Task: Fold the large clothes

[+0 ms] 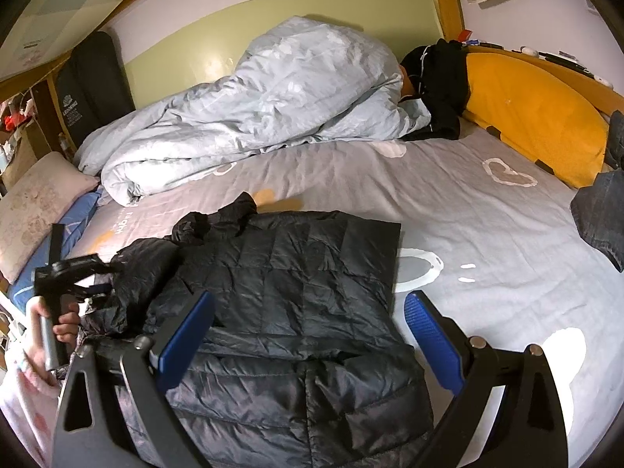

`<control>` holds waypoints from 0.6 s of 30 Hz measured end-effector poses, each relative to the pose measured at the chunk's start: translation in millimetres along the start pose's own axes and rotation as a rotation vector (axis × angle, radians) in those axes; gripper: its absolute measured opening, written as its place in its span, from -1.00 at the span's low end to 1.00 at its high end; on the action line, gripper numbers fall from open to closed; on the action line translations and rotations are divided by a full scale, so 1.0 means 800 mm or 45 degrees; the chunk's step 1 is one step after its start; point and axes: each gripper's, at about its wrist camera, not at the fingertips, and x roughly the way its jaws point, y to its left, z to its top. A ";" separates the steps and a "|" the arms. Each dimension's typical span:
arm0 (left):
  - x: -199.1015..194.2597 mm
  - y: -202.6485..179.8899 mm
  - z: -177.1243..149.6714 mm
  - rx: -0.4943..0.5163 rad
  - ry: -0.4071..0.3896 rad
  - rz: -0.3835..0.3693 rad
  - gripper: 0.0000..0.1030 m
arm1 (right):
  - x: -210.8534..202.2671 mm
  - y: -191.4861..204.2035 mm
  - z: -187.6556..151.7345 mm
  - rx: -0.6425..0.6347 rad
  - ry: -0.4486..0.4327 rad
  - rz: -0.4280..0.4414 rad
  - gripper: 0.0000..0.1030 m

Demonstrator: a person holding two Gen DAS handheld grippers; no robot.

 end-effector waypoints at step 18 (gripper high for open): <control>-0.086 -0.220 -0.094 0.729 -0.343 -0.162 -0.96 | -0.007 -0.018 0.005 0.072 -0.013 -0.021 0.89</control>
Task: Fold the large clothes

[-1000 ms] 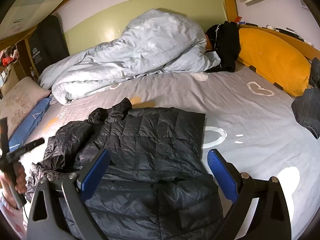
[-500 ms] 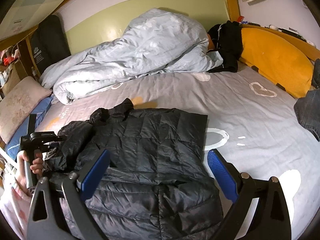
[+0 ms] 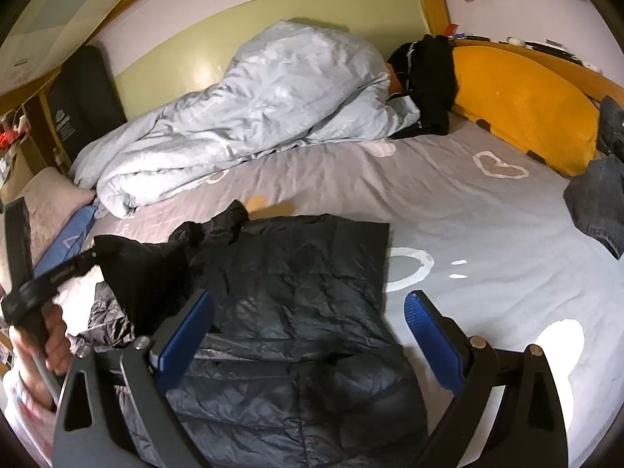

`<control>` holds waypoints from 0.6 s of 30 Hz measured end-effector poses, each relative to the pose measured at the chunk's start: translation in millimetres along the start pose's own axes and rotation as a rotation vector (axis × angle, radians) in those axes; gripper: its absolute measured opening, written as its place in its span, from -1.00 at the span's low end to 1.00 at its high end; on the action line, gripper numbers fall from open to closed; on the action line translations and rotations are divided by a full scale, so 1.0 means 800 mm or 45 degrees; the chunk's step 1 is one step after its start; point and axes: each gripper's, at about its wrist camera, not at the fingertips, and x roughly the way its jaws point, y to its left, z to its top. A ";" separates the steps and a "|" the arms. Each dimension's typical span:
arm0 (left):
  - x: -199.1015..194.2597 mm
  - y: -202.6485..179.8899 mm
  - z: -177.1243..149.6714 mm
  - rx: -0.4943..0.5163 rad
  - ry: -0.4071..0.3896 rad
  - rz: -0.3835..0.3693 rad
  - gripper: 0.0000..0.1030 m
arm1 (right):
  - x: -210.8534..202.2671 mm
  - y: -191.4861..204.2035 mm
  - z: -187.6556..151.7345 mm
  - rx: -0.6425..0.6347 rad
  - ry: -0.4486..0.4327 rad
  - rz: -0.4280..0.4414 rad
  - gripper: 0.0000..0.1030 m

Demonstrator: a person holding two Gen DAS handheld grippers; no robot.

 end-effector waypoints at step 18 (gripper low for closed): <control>0.112 -0.111 -0.090 0.280 0.333 0.009 -0.94 | -0.022 -0.047 0.019 0.159 -0.014 0.008 0.89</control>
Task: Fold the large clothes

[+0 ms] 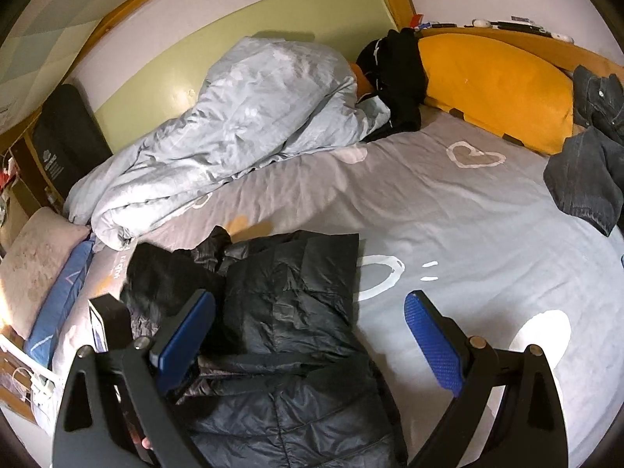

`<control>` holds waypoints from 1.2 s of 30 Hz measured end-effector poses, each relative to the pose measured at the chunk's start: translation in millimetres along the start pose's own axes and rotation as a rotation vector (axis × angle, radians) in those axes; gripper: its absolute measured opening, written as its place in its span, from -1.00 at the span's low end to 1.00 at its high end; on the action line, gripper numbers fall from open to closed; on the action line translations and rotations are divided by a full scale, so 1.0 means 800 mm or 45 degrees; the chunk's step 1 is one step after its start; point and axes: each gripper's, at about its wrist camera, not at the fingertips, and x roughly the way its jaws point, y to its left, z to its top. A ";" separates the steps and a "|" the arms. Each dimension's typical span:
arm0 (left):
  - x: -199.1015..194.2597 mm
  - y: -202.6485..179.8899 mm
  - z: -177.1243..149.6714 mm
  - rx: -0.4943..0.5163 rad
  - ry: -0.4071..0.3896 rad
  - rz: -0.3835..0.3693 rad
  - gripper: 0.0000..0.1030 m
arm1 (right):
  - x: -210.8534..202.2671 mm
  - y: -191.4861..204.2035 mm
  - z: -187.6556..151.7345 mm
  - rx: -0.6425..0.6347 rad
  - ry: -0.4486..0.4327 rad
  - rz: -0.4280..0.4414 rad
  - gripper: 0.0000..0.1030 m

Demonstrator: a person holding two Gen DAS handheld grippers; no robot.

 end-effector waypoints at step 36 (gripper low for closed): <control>-0.019 0.181 -0.018 -0.573 0.021 0.011 -0.73 | -0.010 -0.002 0.002 0.015 -0.005 0.029 0.89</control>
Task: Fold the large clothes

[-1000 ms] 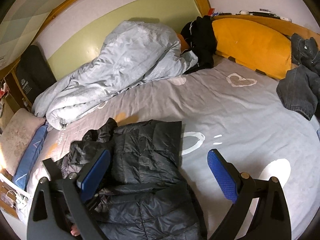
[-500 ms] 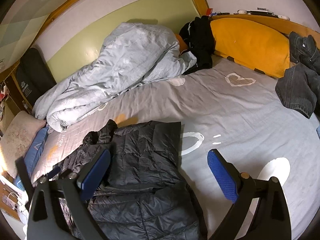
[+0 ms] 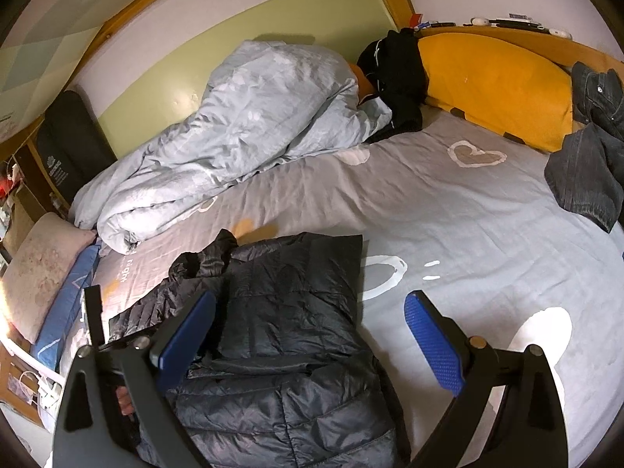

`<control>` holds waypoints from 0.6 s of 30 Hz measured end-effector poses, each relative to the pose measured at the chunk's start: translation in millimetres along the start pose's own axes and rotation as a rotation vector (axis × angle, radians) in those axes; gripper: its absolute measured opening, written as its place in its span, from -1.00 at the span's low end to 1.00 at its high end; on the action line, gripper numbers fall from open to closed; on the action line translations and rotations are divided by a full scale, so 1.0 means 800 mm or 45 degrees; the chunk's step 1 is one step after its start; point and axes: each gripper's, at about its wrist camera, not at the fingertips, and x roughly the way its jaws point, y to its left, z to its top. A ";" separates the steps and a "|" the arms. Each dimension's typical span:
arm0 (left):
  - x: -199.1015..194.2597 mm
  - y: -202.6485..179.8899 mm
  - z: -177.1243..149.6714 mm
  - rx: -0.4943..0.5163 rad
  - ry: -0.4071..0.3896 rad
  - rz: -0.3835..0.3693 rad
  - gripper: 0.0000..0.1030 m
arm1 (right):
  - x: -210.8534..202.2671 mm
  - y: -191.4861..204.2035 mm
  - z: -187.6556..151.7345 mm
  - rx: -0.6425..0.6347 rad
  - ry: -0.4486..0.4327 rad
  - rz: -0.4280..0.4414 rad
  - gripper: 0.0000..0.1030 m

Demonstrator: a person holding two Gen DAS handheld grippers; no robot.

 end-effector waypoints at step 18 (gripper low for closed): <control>-0.050 -0.240 -0.020 0.532 -0.189 -0.205 -0.89 | -0.003 -0.015 0.004 0.060 -0.004 -0.016 0.89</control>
